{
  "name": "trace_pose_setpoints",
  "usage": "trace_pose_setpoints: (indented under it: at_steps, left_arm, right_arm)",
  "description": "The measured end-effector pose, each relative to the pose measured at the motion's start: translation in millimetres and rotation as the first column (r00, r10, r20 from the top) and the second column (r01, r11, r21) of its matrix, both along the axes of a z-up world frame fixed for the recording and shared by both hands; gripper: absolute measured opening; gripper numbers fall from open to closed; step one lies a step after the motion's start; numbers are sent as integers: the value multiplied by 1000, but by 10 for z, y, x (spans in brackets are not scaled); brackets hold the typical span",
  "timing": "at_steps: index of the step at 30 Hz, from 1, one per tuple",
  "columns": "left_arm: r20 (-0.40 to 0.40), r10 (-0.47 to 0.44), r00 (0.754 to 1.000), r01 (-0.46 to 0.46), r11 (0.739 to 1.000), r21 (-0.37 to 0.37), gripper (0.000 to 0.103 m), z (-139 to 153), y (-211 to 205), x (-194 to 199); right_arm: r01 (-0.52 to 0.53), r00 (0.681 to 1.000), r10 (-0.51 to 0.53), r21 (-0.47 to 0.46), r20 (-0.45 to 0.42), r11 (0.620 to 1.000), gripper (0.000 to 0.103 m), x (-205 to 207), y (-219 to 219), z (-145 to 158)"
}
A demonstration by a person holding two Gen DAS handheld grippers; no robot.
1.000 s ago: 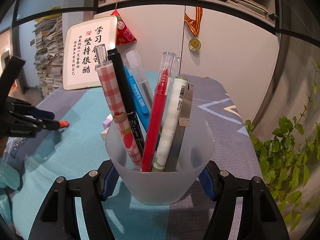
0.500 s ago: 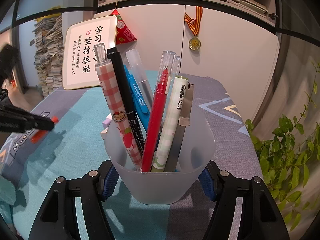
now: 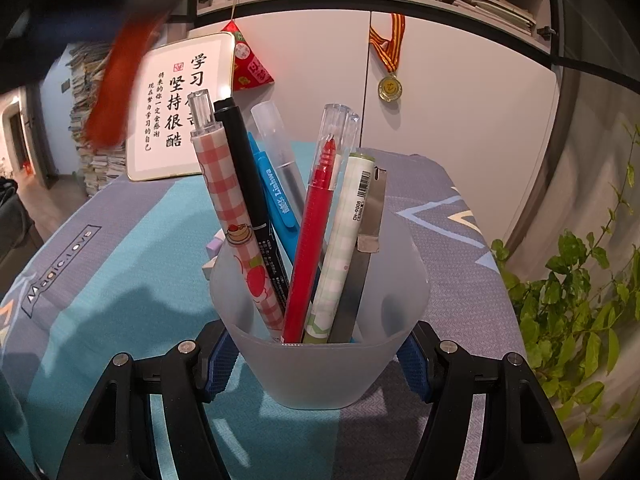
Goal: Organize stationery
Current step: 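Grasp the orange marker cap with the left tool and lift it, then drop the orange cap into the cup held by the right tool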
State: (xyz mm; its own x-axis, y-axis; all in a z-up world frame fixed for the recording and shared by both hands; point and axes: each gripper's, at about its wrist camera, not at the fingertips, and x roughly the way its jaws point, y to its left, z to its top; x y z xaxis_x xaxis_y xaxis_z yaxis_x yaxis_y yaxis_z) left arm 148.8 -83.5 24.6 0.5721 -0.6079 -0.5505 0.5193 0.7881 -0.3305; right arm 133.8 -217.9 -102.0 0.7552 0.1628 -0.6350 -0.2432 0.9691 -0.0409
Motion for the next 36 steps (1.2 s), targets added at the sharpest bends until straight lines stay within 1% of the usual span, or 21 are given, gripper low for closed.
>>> trace_pose_setpoints:
  at_steps: [2,5,8,13,19,36]
  left_arm:
    - [8,-3,1000,3,1000,8,11,16,-146,26]
    - [-24,-18,1000,19,1000,10,11,-59,-277,92]
    - [-8,-16,1000,17,999,45,11,-129,-316,78]
    - [-39,-30,999,33,997,75,11,-290,-372,130]
    - [-61,-33,998,37,997,66,12,-317,-316,123]
    - [-55,-45,997,48,997,58,11,-301,-315,63]
  right_arm:
    - [-2,1000,2,4,1,1000,69,1,-3,1]
    - [-4,1000,4,10,1,1000,69,6,-12,2]
    - [-4,1000,4,13,1,1000,69,11,-15,2]
    - [-4,1000,4,13,1,1000,69,13,-19,1]
    - [-4,1000,4,4,-1,1000,69,22,-10,-13]
    - [-2,1000,2,1,2,1000,69,4,17,-10]
